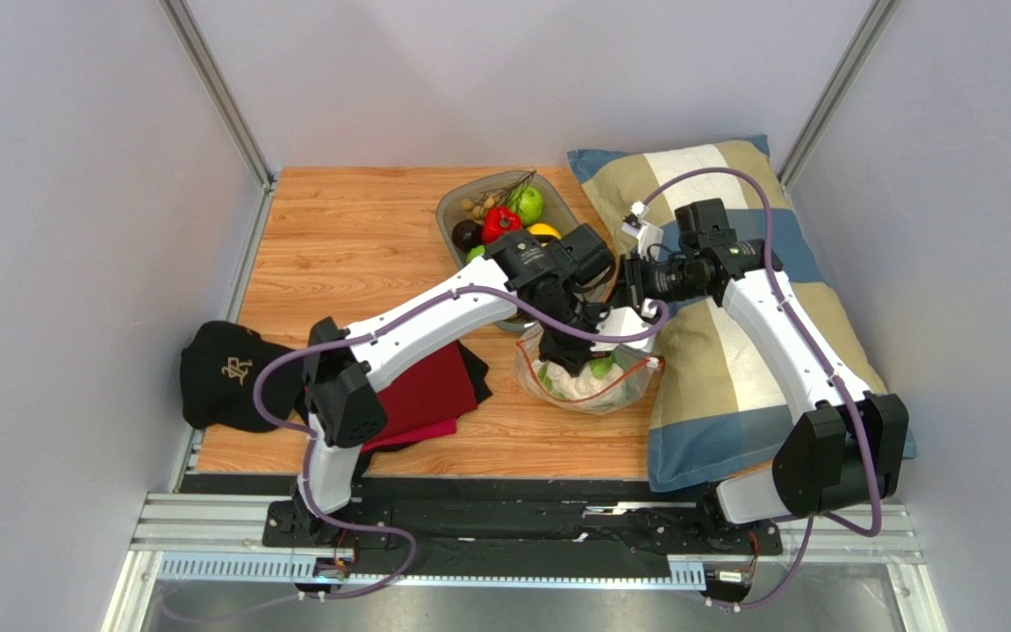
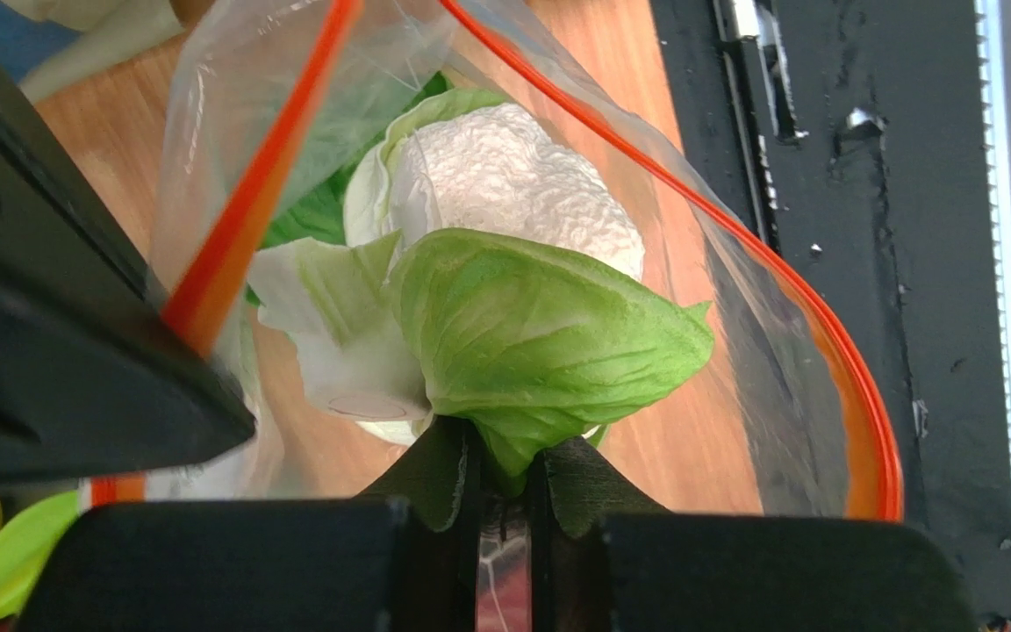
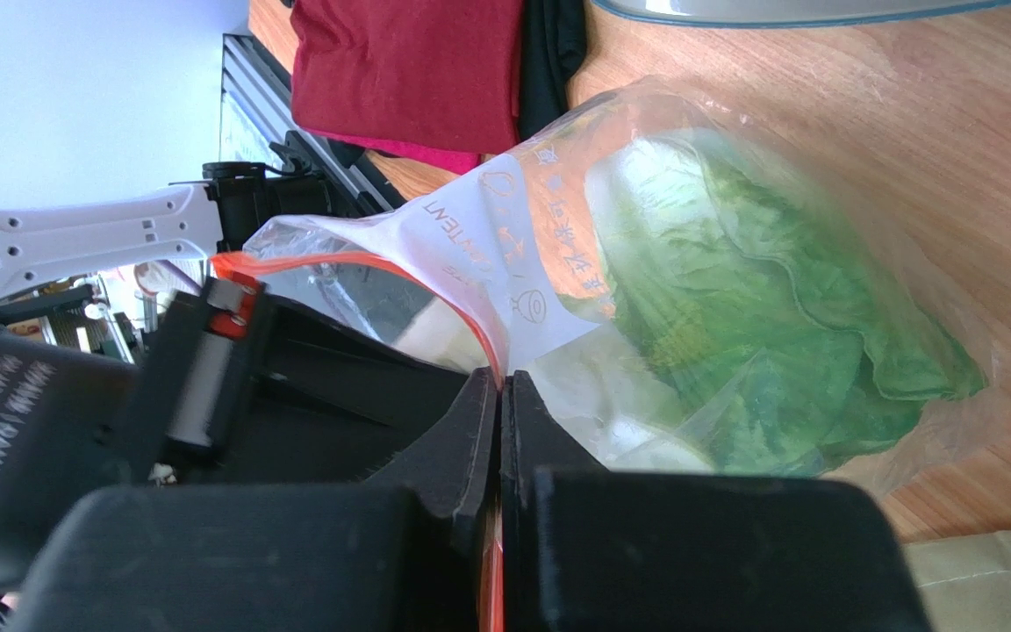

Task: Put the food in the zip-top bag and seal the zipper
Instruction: Place the fake vegetable in the zipper food storage bag.

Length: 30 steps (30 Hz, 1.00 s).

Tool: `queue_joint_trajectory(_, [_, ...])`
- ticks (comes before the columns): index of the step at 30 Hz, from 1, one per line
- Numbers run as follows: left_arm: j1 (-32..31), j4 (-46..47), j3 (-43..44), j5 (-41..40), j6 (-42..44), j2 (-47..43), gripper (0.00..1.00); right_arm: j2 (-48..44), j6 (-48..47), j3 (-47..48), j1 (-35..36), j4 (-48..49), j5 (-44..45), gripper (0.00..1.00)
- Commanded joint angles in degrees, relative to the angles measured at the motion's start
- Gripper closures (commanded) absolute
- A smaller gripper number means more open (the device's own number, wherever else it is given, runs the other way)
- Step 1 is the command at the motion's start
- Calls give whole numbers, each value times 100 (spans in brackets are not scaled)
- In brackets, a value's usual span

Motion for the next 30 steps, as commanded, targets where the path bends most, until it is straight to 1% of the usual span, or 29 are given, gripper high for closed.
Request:
queue_joint_trajectory(1, [-9, -385, 571, -495, -18, 317, 87, -44, 111, 86, -38, 227, -156, 100])
queue_joint_trajectory(2, [-9, -385, 519, -609, -9, 317, 79, -35, 128, 77, -73, 227, -174, 100])
queue_joint_trajectory(4, [0, -376, 388, -619, 43, 195, 67, 17, 154, 77, -178, 218, -270, 100])
queue_joint_trajectory(5, [0, -377, 334, -488, 70, 99, 55, 35, 155, 95, -214, 210, -305, 100])
queue_joint_trajectory(6, [9, -324, 264, -400, 105, -146, 49, 53, 129, 104, -232, 192, -323, 100])
queue_joint_trajectory(7, [17, -272, 142, -312, 122, -279, 35, 70, 120, 121, -258, 183, -332, 100])
queue_joint_trajectory(9, [18, -183, 70, -145, 140, -630, 18, 79, 85, 139, -249, 175, -393, 100])
queue_joint_trajectory(10, [18, -192, 131, -127, 140, -719, 13, 79, 84, 147, -249, 166, -454, 100])
queue_joint_trajectory(12, [18, -427, 446, 5, 166, -816, 11, 106, 41, 139, -258, 148, -499, 100])
queue_joint_trajectory(15, [35, -771, 746, 181, 245, -886, 11, 123, -3, 121, -250, 139, -499, 100])
queue_joint_trajectory(18, [61, -816, 634, 268, 377, -1062, 16, 141, -12, 130, -250, 148, -525, 100])
queue_joint_trajectory(19, [53, -859, 589, 347, 456, -1115, 20, 132, -12, 130, -249, 148, -534, 100])
queue_joint_trajectory(20, [61, -851, 511, 391, 491, -1159, 22, 132, -21, 139, -249, 148, -543, 100])
queue_joint_trajectory(21, [96, -581, 275, 305, 431, -1272, 25, 132, -4, 139, -249, 139, -534, 100])
queue_joint_trajectory(22, [175, -370, 159, 226, 143, -1326, 32, 132, -30, 139, -249, 148, -517, 100])
queue_joint_trajectory(23, [315, -159, 62, 329, -51, -1370, 34, 123, -39, 139, -258, 131, -490, 100])
queue_joint_trajectory(24, [543, 409, -69, 461, -323, -1431, 36, 97, -56, 130, -258, 122, -473, 100])
queue_joint_trajectory(25, [1023, 762, -114, 688, -1109, -1440, 33, 71, -65, 104, -250, 113, -420, 100])
queue_joint_trajectory(26, [1324, 1114, -158, 743, -1465, -1432, 30, 53, -74, 86, -249, 113, -394, 100])
queue_joint_trajectory(27, [1562, 1744, -219, 726, -1842, -1336, 29, 44, -65, 77, -249, 122, -385, 100])
queue_joint_trajectory(28, [2026, 2029, -272, 639, -2342, -1283, 26, 27, -56, 69, -249, 122, -367, 100])
queue_joint_trajectory(29, [2230, 2301, -342, 551, -2617, -1221, 25, 27, -48, 60, -258, 122, -350, 100])
queue_joint_trajectory(30, [2406, 2817, -491, 454, -2846, -1090, 23, 27, -13, 60, -250, 122, -341, 100])
